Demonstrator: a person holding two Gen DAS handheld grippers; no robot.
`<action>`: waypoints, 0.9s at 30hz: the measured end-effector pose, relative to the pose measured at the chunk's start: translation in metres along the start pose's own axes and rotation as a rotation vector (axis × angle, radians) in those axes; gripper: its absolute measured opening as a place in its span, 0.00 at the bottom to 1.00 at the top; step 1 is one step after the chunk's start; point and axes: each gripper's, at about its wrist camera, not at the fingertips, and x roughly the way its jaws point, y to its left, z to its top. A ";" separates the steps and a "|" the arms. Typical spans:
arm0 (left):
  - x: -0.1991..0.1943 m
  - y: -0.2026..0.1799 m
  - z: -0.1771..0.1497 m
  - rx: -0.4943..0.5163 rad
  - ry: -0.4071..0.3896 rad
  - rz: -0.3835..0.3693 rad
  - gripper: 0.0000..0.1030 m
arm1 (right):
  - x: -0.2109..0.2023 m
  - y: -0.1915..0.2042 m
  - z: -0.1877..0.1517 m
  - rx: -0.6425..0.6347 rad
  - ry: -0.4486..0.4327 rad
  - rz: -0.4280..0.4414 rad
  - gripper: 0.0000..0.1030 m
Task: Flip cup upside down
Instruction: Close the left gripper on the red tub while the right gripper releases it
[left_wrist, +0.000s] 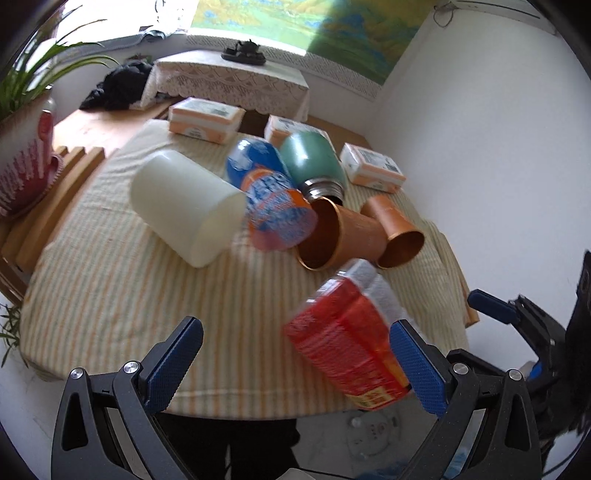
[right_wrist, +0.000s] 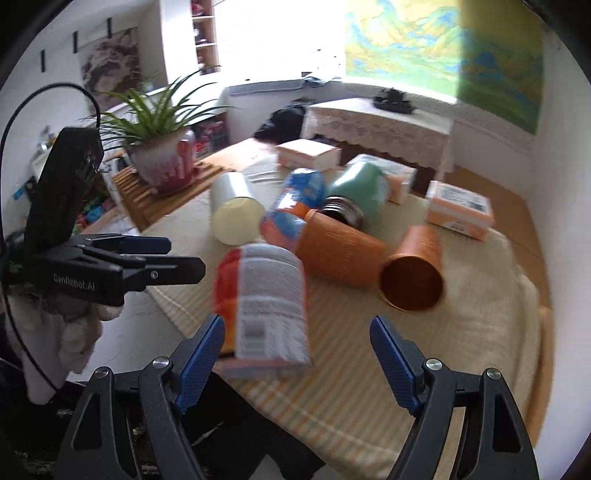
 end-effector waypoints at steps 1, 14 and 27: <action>0.005 -0.004 0.000 -0.003 0.016 -0.013 0.99 | -0.003 -0.001 -0.004 0.012 -0.005 -0.029 0.75; 0.044 -0.018 0.006 -0.113 0.143 -0.039 0.99 | -0.022 -0.021 -0.027 0.121 -0.054 -0.090 0.75; 0.075 -0.021 0.013 -0.206 0.209 -0.058 0.95 | -0.021 -0.045 -0.039 0.183 -0.056 -0.131 0.75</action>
